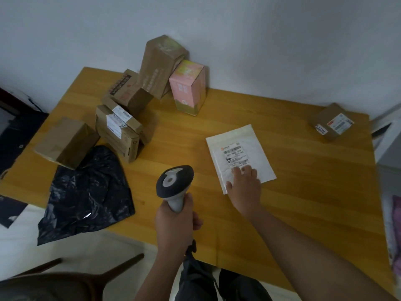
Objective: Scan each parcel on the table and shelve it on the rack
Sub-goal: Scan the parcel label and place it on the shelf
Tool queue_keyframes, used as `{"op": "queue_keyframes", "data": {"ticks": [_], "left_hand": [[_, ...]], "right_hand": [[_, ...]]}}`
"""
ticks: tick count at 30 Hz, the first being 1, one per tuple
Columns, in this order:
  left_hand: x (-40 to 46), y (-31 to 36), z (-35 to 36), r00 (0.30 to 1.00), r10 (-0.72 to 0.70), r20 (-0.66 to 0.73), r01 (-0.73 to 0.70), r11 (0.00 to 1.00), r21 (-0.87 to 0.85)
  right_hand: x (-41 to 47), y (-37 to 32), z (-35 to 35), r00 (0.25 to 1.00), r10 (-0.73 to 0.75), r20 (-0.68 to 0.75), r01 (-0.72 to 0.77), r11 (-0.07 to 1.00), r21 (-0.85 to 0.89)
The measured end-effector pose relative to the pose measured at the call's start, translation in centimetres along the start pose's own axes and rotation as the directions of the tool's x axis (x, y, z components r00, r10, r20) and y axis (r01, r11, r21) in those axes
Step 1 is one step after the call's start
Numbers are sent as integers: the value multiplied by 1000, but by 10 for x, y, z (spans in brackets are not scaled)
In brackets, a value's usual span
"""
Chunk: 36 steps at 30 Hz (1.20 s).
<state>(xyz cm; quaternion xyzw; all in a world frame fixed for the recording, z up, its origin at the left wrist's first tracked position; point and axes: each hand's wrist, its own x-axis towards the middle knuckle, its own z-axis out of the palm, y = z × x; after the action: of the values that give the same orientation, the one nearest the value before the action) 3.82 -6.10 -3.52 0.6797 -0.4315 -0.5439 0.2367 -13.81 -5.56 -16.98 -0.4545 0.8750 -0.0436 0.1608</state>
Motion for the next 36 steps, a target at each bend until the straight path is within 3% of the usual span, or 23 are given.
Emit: {"op": "queue_keyframes", "data": {"ticks": [3, 5, 10, 13, 16, 19, 25, 36], "left_hand": [[-2, -2, 0, 1000, 9, 8, -9, 1000, 14], [-3, -2, 3, 1000, 11, 22, -11, 1000, 15], [-8, -3, 17, 997, 1, 83, -1, 1000, 4], [-13, 0, 26, 993, 9, 118, -9, 1000, -4], [-16, 5, 36, 988, 37, 150, -38, 999, 3], [-18, 10, 50, 981, 47, 187, -53, 998, 26], [-20, 21, 82, 968, 64, 243, -79, 996, 51], [-36, 29, 121, 976, 78, 201, -103, 988, 117]], "right_hand": [[9, 2, 2, 974, 71, 217, -74, 997, 6], [7, 4, 6, 959, 68, 274, -66, 998, -16], [-16, -7, 6, 979, -104, 175, 92, 993, 74], [3, 9, -3, 999, -19, 26, 18, 998, 55], [23, 43, -7, 990, 58, 127, -62, 998, 26], [28, 69, -8, 969, -13, 245, 15, 1000, -7], [15, 88, -13, 951, -127, 283, 132, 991, 4], [13, 103, -12, 924, -190, 331, 162, 980, 111]]}}
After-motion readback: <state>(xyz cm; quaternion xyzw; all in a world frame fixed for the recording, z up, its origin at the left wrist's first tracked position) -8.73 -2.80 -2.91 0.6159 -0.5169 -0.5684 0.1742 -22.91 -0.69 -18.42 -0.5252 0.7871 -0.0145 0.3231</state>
